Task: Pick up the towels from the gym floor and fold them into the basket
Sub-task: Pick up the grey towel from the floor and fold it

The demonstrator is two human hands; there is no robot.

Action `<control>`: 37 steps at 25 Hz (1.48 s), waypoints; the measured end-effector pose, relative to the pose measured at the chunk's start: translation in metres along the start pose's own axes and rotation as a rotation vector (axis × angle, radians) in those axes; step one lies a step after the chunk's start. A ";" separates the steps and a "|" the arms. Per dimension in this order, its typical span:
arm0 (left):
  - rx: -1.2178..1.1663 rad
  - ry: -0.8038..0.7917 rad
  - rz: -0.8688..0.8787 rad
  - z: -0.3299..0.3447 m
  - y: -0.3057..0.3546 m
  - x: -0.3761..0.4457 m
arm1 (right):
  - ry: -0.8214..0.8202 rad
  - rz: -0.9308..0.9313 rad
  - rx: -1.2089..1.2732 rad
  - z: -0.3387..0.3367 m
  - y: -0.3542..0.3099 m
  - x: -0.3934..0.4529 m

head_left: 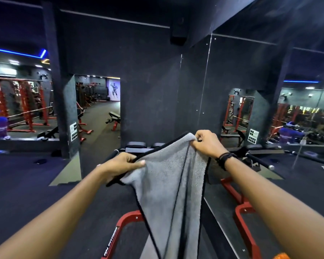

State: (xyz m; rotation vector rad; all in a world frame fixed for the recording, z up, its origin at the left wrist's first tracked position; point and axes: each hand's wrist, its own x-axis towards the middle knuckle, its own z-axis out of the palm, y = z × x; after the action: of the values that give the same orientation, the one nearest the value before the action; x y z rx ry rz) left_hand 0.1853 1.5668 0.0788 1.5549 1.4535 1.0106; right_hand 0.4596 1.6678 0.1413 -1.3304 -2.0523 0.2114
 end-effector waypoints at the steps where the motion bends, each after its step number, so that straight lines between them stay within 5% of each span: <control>1: -0.196 0.059 0.011 0.009 0.009 0.002 | 0.007 0.061 0.059 0.004 -0.001 0.000; 3: -0.418 0.090 -0.017 0.029 0.031 0.007 | -0.037 0.159 0.239 0.014 -0.008 -0.002; 12: -0.743 0.305 -0.043 0.085 0.054 0.026 | -0.229 0.276 0.757 0.026 -0.043 -0.030; 21: -0.304 0.163 0.280 0.092 0.053 0.004 | -0.160 0.392 0.814 0.028 -0.036 -0.036; 26: 0.093 0.316 0.516 0.097 0.044 0.003 | -0.255 0.432 1.001 0.030 -0.037 -0.040; 31: 0.080 0.478 0.457 0.078 0.046 0.017 | -0.585 0.160 0.710 0.022 -0.018 -0.045; 37: -0.086 0.553 0.426 0.051 0.065 0.033 | -1.024 -0.077 -0.259 0.044 0.004 -0.060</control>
State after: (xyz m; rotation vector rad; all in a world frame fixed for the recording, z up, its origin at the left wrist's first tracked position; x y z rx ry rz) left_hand 0.2586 1.5955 0.1198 1.6335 1.4236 1.8441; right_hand 0.4508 1.6279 0.0785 -1.4441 -3.0472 0.7319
